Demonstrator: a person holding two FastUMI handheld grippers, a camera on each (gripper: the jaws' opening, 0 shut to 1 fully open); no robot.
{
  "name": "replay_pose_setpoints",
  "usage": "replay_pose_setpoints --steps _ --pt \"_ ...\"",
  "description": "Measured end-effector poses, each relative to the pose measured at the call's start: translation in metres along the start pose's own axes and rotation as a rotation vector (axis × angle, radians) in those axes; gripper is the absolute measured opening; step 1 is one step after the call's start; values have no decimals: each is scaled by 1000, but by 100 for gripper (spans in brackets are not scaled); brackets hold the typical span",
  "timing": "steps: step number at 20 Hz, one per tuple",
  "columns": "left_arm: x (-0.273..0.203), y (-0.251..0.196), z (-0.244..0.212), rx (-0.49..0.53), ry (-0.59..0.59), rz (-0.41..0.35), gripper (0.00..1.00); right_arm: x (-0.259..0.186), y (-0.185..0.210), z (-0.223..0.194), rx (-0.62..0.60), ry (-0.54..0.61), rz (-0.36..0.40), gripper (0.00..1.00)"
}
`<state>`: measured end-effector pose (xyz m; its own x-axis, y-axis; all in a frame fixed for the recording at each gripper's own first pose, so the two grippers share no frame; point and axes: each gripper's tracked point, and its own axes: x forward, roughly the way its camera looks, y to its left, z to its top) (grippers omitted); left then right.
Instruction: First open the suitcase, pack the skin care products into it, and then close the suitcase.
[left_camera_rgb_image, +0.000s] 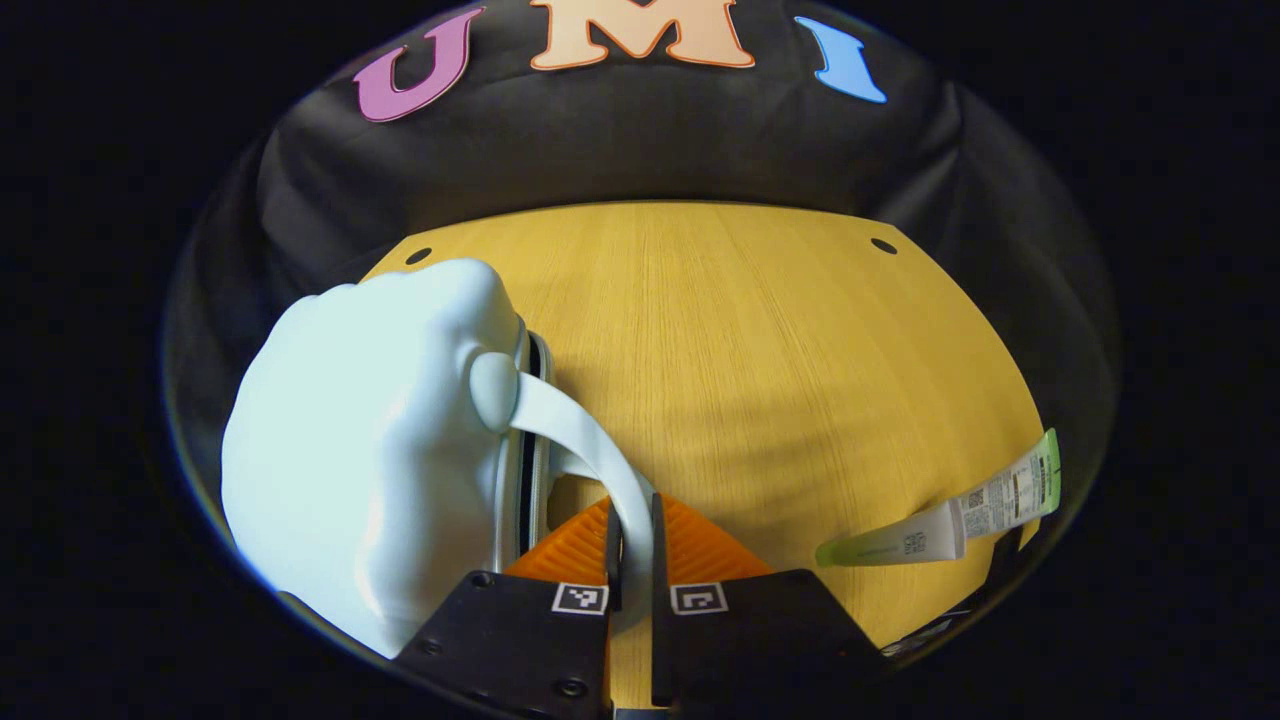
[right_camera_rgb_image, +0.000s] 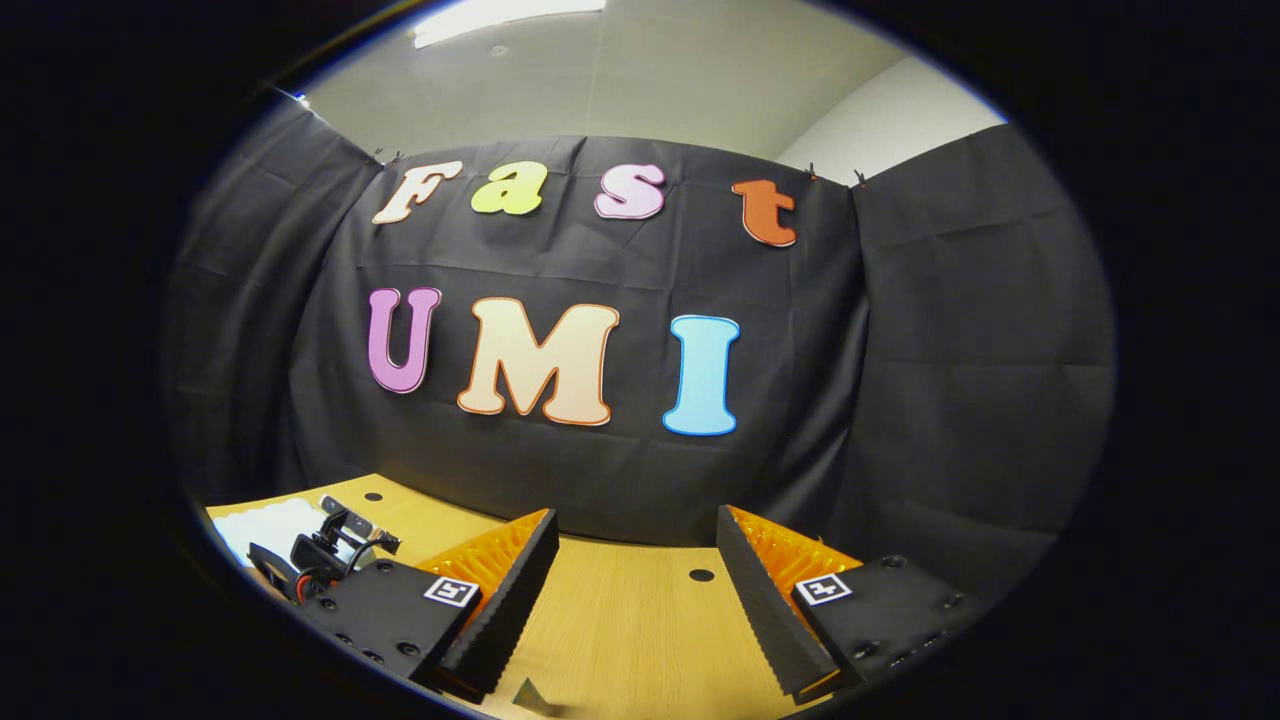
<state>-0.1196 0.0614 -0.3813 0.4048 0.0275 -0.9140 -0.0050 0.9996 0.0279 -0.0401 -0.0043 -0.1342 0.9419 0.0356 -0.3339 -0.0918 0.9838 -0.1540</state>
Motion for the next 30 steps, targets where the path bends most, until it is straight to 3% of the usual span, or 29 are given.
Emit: replay_pose_setpoints --steps 9,17,23,30 --pt "-36 6 36 73 -78 30 0 1 5 -11 59 -10 21 99" --pt "-109 42 83 44 -170 13 0 9 32 -19 133 -3 72 99" --pt "-153 114 119 28 -259 59 0 9 50 -15 160 -10 93 99" --pt "-182 193 130 53 -310 156 0 6 71 -12 166 -13 97 99"
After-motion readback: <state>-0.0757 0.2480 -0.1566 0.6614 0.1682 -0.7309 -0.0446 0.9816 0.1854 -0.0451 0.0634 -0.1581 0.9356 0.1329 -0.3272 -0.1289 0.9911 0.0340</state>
